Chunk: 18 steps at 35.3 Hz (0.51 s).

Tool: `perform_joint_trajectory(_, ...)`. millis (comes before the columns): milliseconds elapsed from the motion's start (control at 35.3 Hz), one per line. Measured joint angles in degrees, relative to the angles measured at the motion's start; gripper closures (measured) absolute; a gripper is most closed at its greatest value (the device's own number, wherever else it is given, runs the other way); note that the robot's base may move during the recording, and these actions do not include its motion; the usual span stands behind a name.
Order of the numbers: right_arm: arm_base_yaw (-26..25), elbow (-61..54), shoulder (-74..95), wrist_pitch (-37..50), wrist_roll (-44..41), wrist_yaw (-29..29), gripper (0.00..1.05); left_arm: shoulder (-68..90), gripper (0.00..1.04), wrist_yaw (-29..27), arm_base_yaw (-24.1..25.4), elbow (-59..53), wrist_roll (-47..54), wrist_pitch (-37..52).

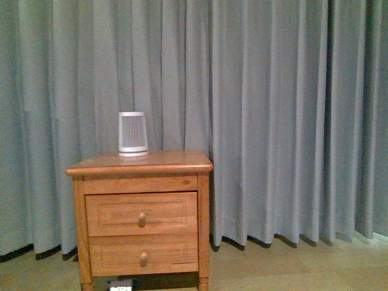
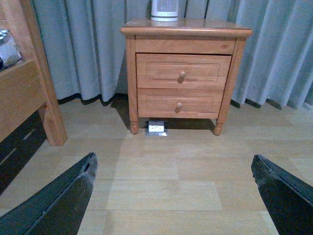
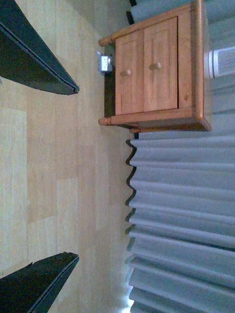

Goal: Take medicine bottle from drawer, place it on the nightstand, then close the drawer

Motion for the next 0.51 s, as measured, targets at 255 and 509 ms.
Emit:
perform_joint_trajectory(255, 0.0, 0.0, 0.0, 0.0, 0.0, 0.0, 0.07, 0.0, 0.07, 0.0, 0.0, 0.0, 0.0, 0.0)
perform_joint_trajectory(509, 0.0, 0.0, 0.0, 0.0, 0.0, 0.0, 0.07, 0.0, 0.07, 0.0, 0.0, 0.0, 0.0, 0.0)
